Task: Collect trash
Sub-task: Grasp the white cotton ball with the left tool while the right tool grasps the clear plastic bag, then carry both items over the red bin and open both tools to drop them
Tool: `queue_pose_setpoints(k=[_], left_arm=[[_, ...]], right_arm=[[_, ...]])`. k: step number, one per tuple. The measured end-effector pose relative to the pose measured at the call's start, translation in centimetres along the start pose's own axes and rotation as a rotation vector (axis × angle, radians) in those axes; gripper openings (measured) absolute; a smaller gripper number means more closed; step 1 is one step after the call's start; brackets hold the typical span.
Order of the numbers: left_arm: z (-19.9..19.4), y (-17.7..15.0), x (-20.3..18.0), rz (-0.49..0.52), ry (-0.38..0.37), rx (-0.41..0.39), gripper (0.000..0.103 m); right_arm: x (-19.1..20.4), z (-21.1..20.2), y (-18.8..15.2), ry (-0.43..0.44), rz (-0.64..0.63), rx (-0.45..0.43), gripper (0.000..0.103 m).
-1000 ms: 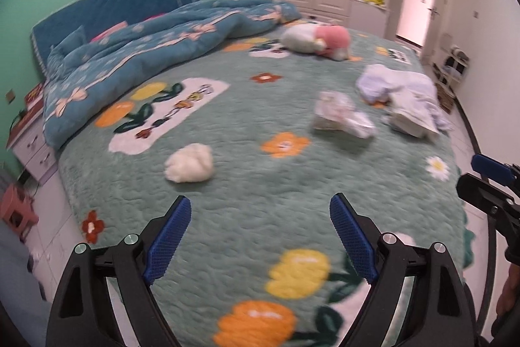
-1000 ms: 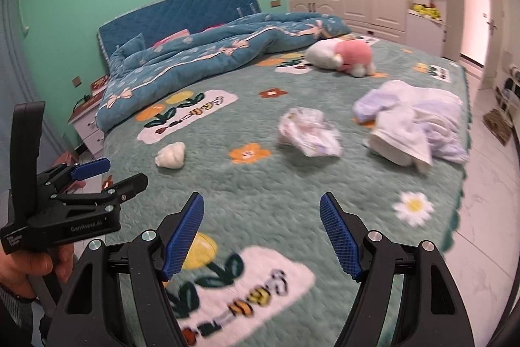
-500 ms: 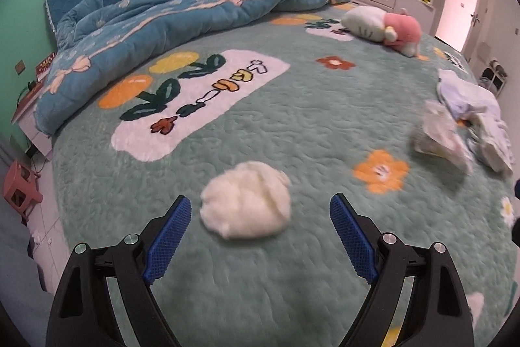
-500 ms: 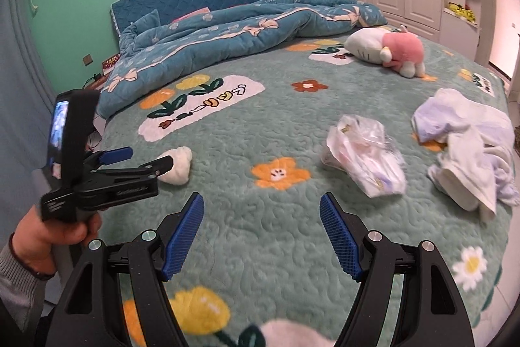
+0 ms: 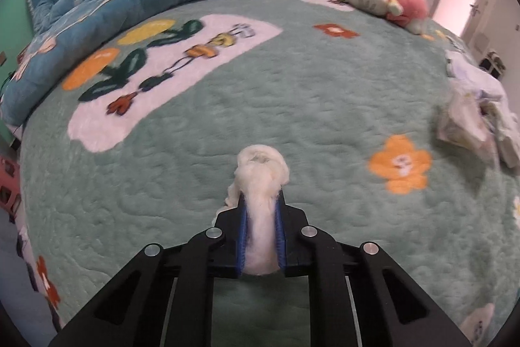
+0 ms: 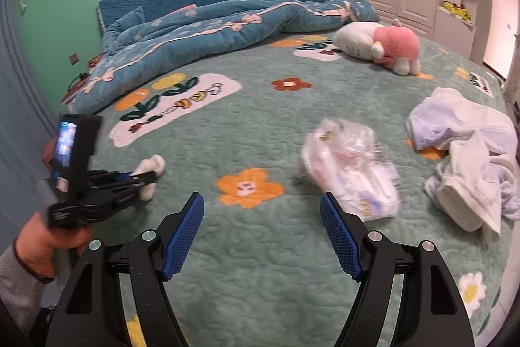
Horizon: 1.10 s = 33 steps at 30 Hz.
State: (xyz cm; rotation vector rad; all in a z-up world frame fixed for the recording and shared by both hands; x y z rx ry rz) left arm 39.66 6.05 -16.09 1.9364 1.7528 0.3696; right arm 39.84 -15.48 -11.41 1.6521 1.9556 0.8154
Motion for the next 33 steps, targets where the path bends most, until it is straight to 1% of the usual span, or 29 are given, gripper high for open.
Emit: queue_pose_setpoints(k=[5, 8, 10, 11, 12, 13, 14, 15, 16, 18, 21, 23, 24, 28, 32, 33], left_arm=[[-1.0, 0.7, -3.3, 0.055, -0.054, -0.032, 0.016], [-0.8, 1.2, -5.0, 0.079, -0.084, -0.042, 0.016], [-0.5, 1.5, -5.7, 0.093, -0.094, -0.045, 0.016], [-0.2, 1.7, -5.9, 0.094, -0.099, -0.043, 0.016], [0.0, 1.7, -6.1, 0.094, -0.102, -0.042, 0.016], [0.3, 1.8, -6.3, 0.097, -0.101, -0.04, 0.016], [0.5, 1.8, -6.4, 0.101, -0.1, -0.037, 0.016], [0.6, 1.8, -6.6, 0.104, -0.099, -0.034, 0.016], [0.8, 1.7, -6.7, 0.108, -0.1, -0.03, 0.016], [0.8, 1.4, -7.1, 0.117, -0.098, -0.023, 0.016], [-0.1, 1.1, -7.7, 0.139, -0.094, -0.027, 0.016], [-1.5, 0.8, -8.3, 0.146, -0.094, -0.04, 0.016], [-2.0, 0.7, -8.4, 0.145, -0.097, -0.045, 0.016], [-5.9, -0.3, -10.0, 0.162, -0.103, -0.08, 0.016], [-10.1, -2.2, -12.0, 0.183, -0.116, -0.103, 0.016], [-11.3, -2.9, -12.6, 0.191, -0.12, -0.111, 0.016]], right_arm=[[-2.9, 1.1, 0.1, -0.063, 0.014, 0.001, 0.074], [-4.5, 2.9, 0.2, -0.107, 0.003, 0.016, 0.074], [-5.2, 4.0, 0.2, -0.118, -0.006, 0.025, 0.073], [-5.5, 5.1, 0.1, -0.123, -0.014, 0.044, 0.072], [-5.6, 5.6, 0.1, -0.122, -0.018, 0.049, 0.068], [-5.8, 6.3, 0.1, -0.119, -0.025, 0.054, 0.05], [-5.8, 7.2, 0.1, -0.129, -0.042, 0.072, 0.038], [-5.8, 7.8, 0.0, -0.132, -0.05, 0.083, 0.017], [-5.8, 8.3, 0.0, -0.13, -0.055, 0.092, 0.004], [-6.1, 8.7, -0.4, -0.118, -0.043, 0.112, 0.002], [-6.2, 7.1, -0.7, -0.098, -0.019, 0.083, 0.001], [-6.1, 5.3, -0.9, -0.068, 0.006, 0.063, 0.001], [-5.9, 3.8, -1.1, -0.051, 0.017, 0.051, 0.001], [-5.3, -1.5, -1.5, -0.032, 0.033, 0.007, 0.001], [-4.6, -7.3, -2.6, -0.011, 0.041, -0.028, 0.001], [-4.3, -9.5, -3.3, 0.003, 0.047, -0.039, 0.001]])
Point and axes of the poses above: each gripper's, at about its wrist camera, not at the fingertips, and z roughly the way its jaws point, x to its left, y to its top, the point moved 3 cm from there along z, roughly the way its jaws point, and after that the axes turned 7 degrees about -y, right-handed, at the moved point
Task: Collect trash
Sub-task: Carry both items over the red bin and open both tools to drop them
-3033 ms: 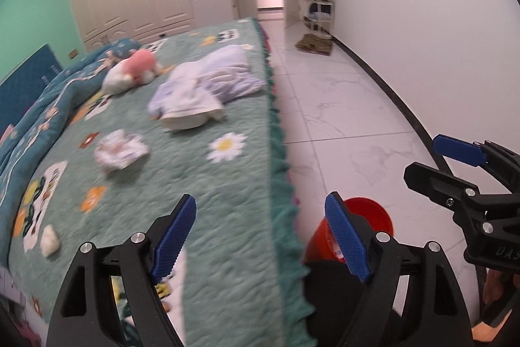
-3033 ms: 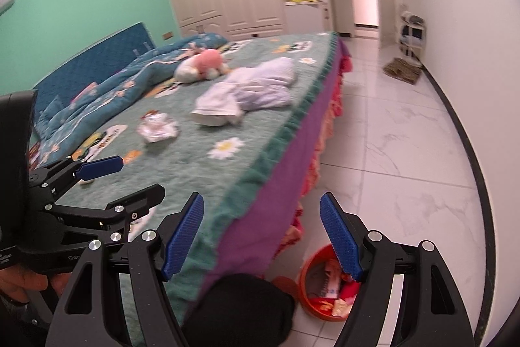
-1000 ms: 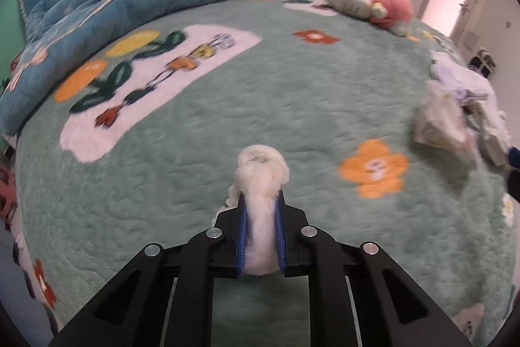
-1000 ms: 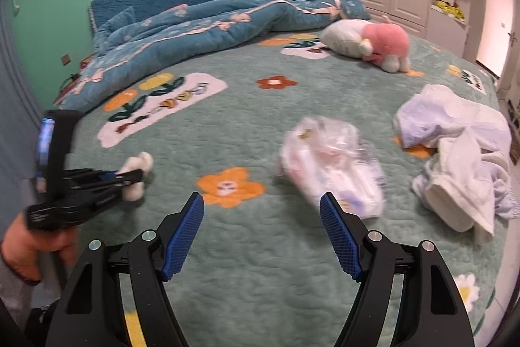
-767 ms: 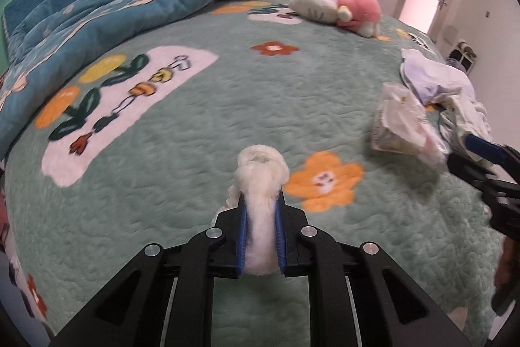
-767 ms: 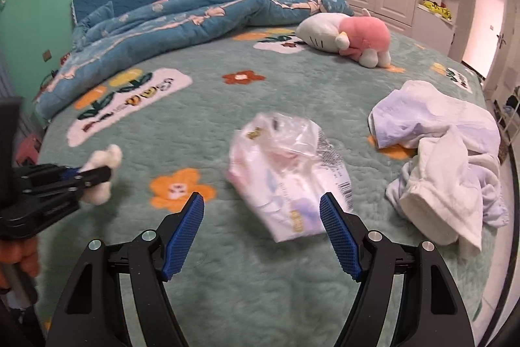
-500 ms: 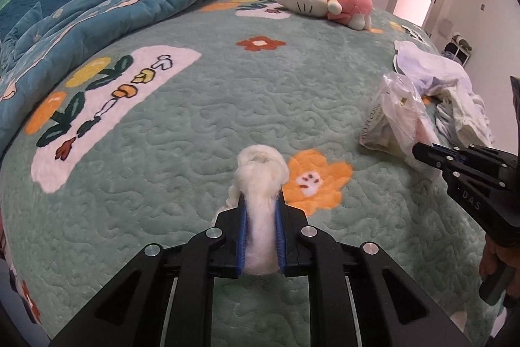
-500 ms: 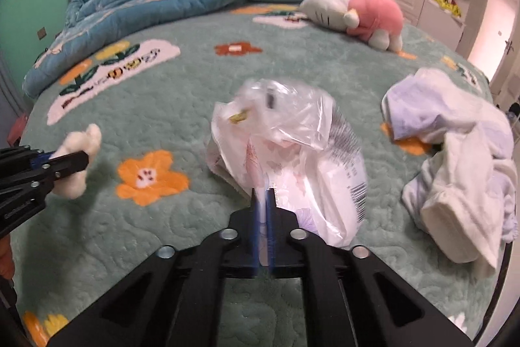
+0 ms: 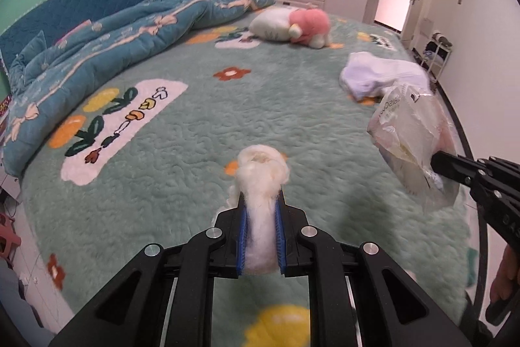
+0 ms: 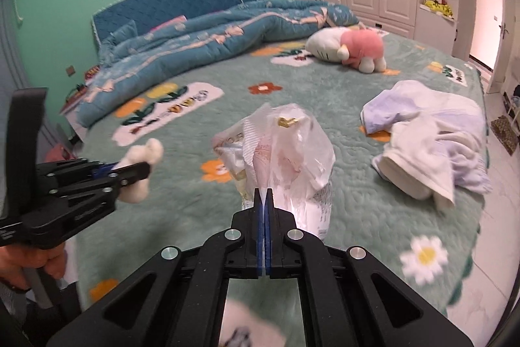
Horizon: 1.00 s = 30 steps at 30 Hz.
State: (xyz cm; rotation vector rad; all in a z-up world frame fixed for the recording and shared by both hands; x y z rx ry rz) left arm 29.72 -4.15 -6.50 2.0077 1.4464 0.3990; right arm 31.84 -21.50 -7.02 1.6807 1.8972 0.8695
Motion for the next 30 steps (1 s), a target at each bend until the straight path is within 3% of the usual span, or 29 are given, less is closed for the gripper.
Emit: queue_pose_setpoints(k=[7, 14, 22, 30], left_arm=[[-5.6, -2.5, -6.0, 0.076, -0.039, -0.035, 0.016], [-8.0, -3.9, -13.2, 0.196, -0.109, -0.055, 0.016], [-7.3, -5.2, -24.8, 0.383, -0.244, -0.034, 0.016], [-4.0, -7.6, -36.9, 0.561, -0.412, 0.054, 0.016]], right_arm=[[0.1, -9.7, -3.7, 0.004, 0.028, -0.052, 0.001], [-2.7, -17.4, -8.2, -0.048, 0.105, -0.11, 0.001], [-11.1, -24.7, -14.6, -0.194, 0.268, -0.157, 0.001], [-20.1, -29.6, -22.6, -0.361, 0.453, -0.123, 0.001]])
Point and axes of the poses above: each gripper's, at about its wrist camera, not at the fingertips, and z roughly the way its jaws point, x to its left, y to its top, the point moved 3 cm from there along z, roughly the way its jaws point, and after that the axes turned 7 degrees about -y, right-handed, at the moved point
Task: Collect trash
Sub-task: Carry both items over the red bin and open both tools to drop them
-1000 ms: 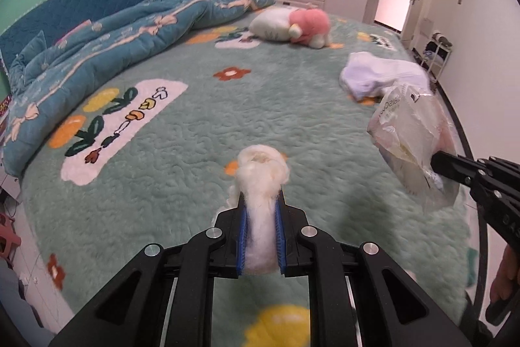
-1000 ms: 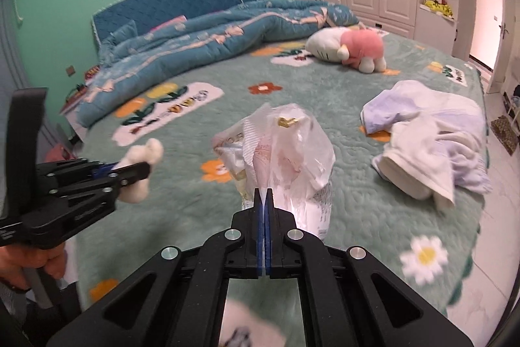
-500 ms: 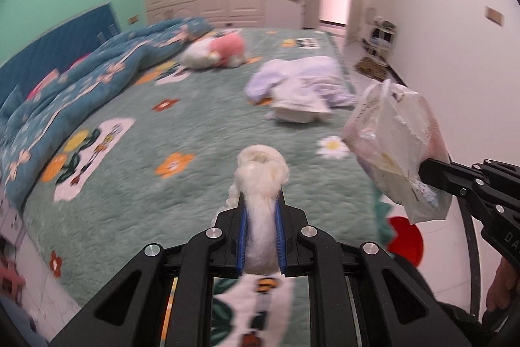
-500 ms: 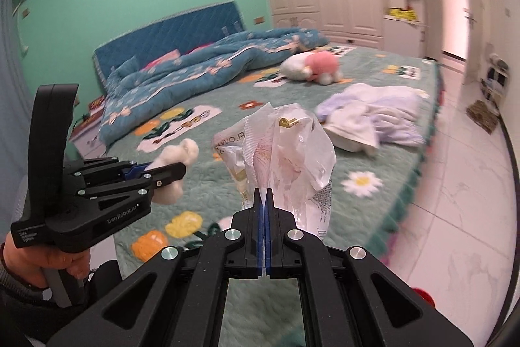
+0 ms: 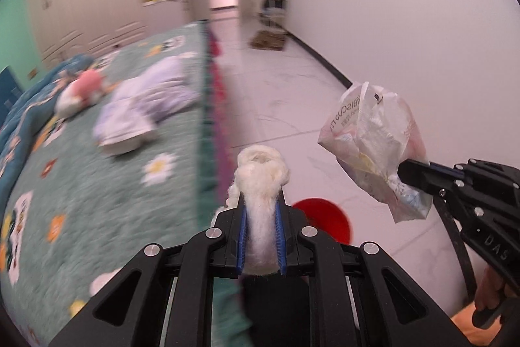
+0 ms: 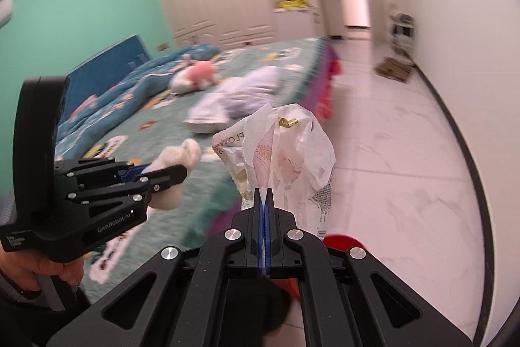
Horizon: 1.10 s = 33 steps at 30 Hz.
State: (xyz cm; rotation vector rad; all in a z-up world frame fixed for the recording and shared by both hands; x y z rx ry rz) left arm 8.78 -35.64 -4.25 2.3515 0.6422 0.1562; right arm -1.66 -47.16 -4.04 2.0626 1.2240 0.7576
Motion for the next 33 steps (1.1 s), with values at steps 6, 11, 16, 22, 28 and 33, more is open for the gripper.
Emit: queue_pose_setpoints(k=[6, 11, 16, 22, 28, 33], left_arm=[[4.4, 1.3, -4.7, 0.074, -0.084, 0.049, 0.017], [7.2, 1.2, -6.9, 0.103, -0.112, 0.097, 0.017], [9.8, 0.9, -7.8, 0.096, -0.118, 0.14, 0.017], [12.6, 0.2, -7.4, 0.067, -0.108, 0.197, 0.019], [15.1, 0.0, -6.9, 0.04, -0.111, 0.239, 0.027], [16.6, -0.1, -6.5, 0.035, -0.093, 0.263, 0.053]], right_arm=[[-6.7, -0.8, -2.1, -0.084, 0.099, 0.022, 0.001], [-10.7, -1.1, -3.2, -0.126, 0.153, 0.036, 0.001], [-12.8, -0.6, -4.0, -0.133, 0.186, 0.05, 0.001], [-13.3, 0.7, -4.6, -0.13, 0.214, 0.076, 0.001], [-13.2, 1.6, -4.8, -0.131, 0.221, 0.097, 0.001], [-13.0, 2.7, -4.5, -0.137, 0.227, 0.112, 0.001]])
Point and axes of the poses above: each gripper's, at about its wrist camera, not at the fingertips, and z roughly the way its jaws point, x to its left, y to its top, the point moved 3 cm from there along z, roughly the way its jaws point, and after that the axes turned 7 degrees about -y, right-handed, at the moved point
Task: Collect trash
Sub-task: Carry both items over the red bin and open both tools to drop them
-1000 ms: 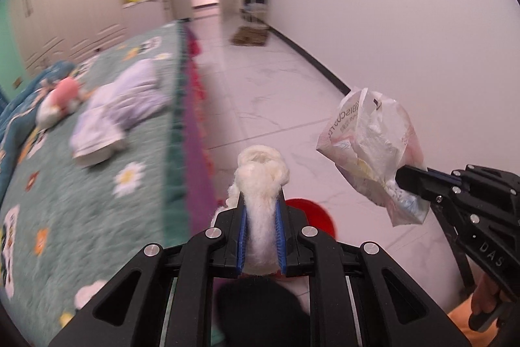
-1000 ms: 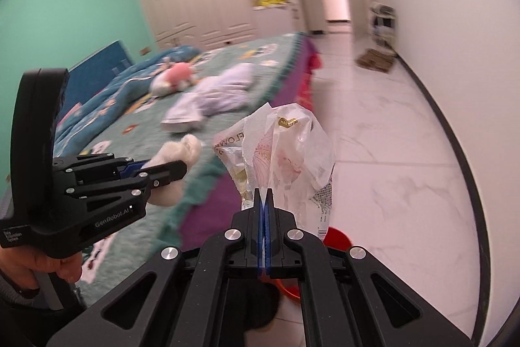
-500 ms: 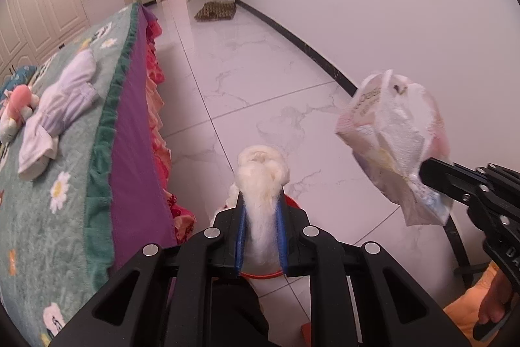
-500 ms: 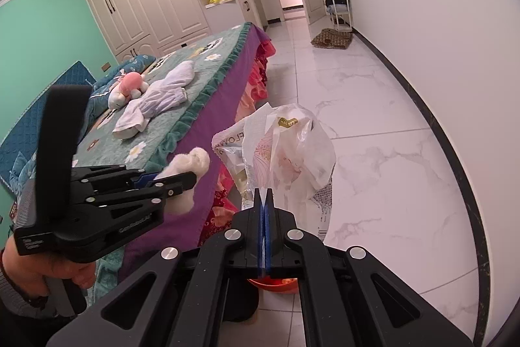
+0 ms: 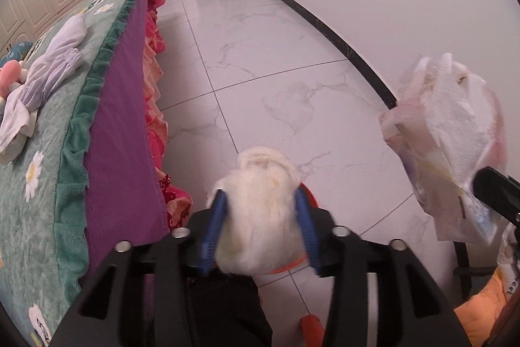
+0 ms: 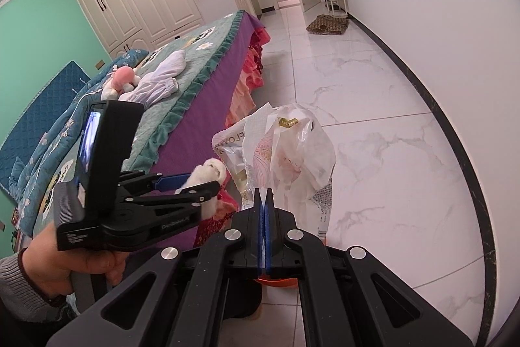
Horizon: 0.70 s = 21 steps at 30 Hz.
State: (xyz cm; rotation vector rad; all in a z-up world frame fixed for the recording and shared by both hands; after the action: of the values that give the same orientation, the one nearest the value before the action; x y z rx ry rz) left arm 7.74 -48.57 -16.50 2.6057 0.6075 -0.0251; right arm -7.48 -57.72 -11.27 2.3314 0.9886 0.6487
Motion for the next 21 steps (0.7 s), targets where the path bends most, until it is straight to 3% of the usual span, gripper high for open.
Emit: queue_pose_setpoints(k=[3, 6, 14, 21], left_arm=[[0.2, 0.2, 0.3, -0.008, 0.005, 0.0, 0.056], [0.4, 0.5, 0.6, -0.016, 0.007, -0.006, 0.077], [0.3, 0.5, 1.1, -0.022, 0.019, -0.012, 0.077], [-1.7, 0.0, 2.7, -0.029, 0.082, -0.052, 0.077]], right_arm=[[0.0, 0.5, 0.5, -0.004, -0.001, 0.006, 0.001], [0.2, 0.8, 0.5, -0.005, 0.0, 0.012, 0.001], [0.8, 1.5, 0.5, -0.001, -0.008, 0.021, 0.001], [1.9, 3.1, 0.7, 0.026, -0.03, 0.04, 0.001]])
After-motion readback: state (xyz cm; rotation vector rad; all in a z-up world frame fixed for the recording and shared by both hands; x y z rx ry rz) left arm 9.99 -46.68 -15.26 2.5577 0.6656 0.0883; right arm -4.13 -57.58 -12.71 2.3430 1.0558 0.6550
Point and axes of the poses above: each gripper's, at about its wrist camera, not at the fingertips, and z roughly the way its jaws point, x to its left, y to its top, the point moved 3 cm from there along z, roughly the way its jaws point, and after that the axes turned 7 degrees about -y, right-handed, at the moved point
